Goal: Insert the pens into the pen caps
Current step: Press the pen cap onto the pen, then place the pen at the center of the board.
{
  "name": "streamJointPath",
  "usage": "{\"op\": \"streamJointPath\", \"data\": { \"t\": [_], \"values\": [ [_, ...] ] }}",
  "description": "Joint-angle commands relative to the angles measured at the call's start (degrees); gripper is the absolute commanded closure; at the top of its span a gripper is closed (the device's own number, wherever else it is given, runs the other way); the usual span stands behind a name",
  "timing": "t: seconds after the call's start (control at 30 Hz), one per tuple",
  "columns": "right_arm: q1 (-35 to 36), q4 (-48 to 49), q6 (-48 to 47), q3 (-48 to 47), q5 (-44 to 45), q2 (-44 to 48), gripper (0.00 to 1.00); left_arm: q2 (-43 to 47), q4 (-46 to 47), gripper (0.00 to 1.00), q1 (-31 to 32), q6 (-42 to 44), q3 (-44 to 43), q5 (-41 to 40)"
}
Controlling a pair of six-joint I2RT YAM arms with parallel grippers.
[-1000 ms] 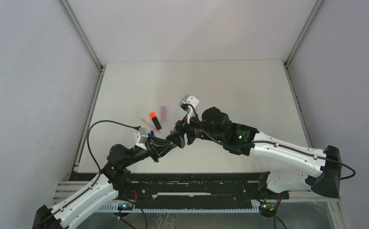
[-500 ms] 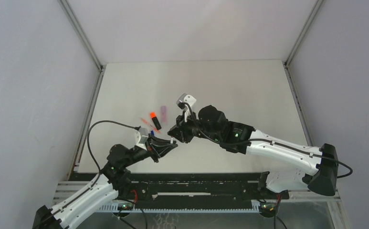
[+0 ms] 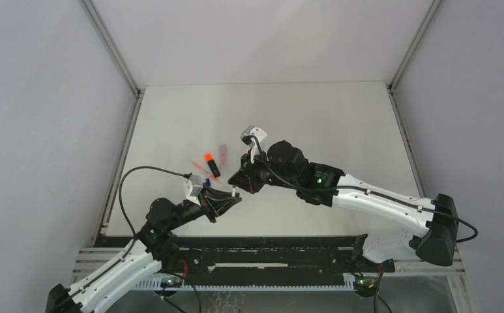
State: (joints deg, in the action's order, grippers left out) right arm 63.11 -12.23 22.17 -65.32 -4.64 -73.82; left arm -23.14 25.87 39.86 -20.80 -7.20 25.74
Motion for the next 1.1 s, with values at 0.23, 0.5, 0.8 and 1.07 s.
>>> {"op": "streamJointPath", "data": {
  "t": [0.23, 0.5, 0.8, 1.07],
  "values": [
    [2.1, -12.5, 11.1, 2.0, -7.4, -6.1, 1.00, 5.5, 2.1, 1.00, -0.1, 1.7, -8.9, -12.3],
    [3.5, -13.0, 12.6, 5.8, -11.4, -7.2, 1.00, 4.8, 3.4, 1.00, -1.4, -1.1, -12.0, -10.8],
    [5.1, -13.9, 9.0, 9.5, -20.1, -8.4, 1.00, 3.3, 13.8, 1.00, -7.7, -10.9, -12.2, -1.3],
    [6.6, -13.7, 9.6, 12.3, -23.6, -9.2, 1.00, 1.9, 15.8, 1.00, -11.7, -13.5, -11.5, -0.6]
  ]
}}
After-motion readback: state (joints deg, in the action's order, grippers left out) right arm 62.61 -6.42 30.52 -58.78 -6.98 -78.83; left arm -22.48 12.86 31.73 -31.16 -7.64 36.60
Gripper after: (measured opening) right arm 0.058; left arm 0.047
